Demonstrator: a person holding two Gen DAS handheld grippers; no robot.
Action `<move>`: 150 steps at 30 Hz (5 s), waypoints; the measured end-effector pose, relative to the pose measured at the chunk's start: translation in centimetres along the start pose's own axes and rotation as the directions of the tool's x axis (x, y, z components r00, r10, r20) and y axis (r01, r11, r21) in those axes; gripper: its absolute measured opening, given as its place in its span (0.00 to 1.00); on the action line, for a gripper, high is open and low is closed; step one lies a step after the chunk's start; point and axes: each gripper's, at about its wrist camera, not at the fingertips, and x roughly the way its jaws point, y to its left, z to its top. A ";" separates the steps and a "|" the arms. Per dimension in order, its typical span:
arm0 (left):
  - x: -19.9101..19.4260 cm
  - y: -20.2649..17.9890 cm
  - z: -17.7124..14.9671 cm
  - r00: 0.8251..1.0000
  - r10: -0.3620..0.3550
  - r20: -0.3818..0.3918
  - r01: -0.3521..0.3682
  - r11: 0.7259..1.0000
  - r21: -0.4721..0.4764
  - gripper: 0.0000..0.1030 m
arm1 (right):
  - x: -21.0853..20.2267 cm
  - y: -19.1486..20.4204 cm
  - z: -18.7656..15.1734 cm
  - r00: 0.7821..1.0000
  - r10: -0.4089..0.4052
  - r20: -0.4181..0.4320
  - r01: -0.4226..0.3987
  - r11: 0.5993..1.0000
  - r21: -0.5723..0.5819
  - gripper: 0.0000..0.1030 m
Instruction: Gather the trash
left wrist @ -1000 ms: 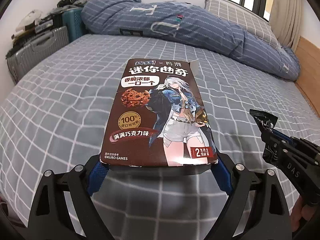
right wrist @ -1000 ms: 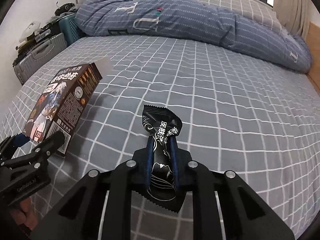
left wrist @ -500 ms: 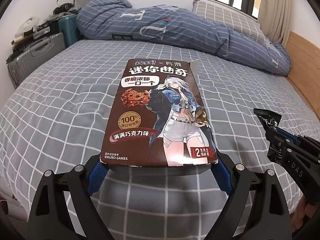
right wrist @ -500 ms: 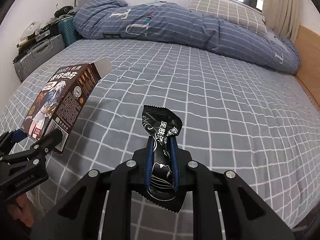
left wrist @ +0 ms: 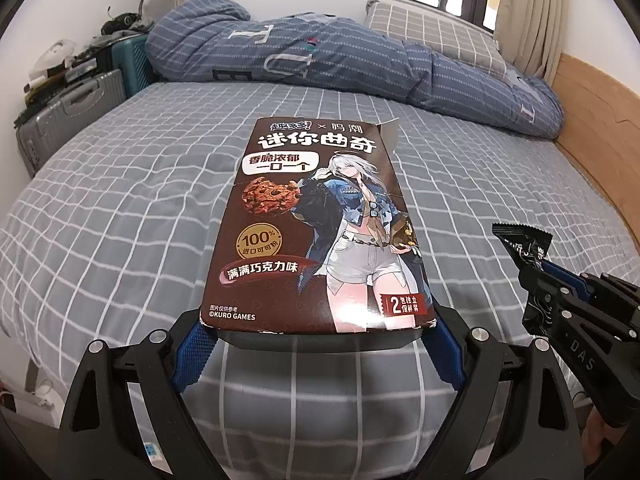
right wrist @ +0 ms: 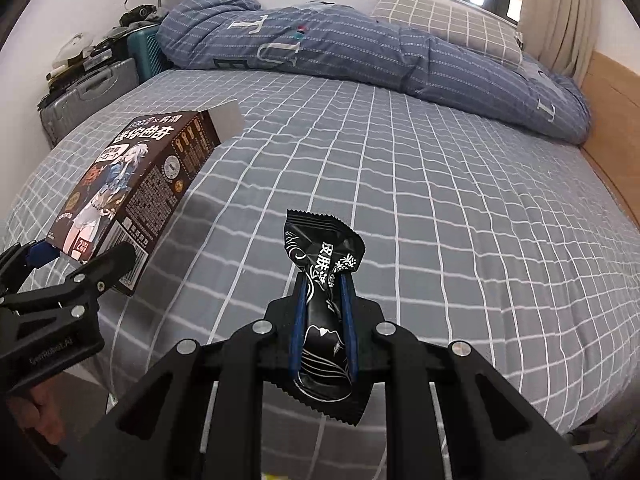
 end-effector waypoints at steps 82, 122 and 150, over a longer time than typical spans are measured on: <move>-6.9 -3.7 -24.6 0.918 -0.070 -0.391 0.093 0.995 0.040 0.85 | -7.4 -1.0 -23.9 0.963 0.048 -0.266 -0.019 0.994 0.112 0.16; -3.1 4.5 -24.4 0.943 0.030 -0.332 -0.038 0.999 -0.017 0.94 | 0.7 6.0 -24.7 0.923 0.109 -0.369 -0.099 0.994 0.046 0.46; -10.4 1.1 -18.0 0.974 0.018 -0.224 -0.013 1.000 0.023 0.94 | -11.7 1.0 -18.5 0.997 -0.011 -0.082 0.019 0.996 0.091 0.93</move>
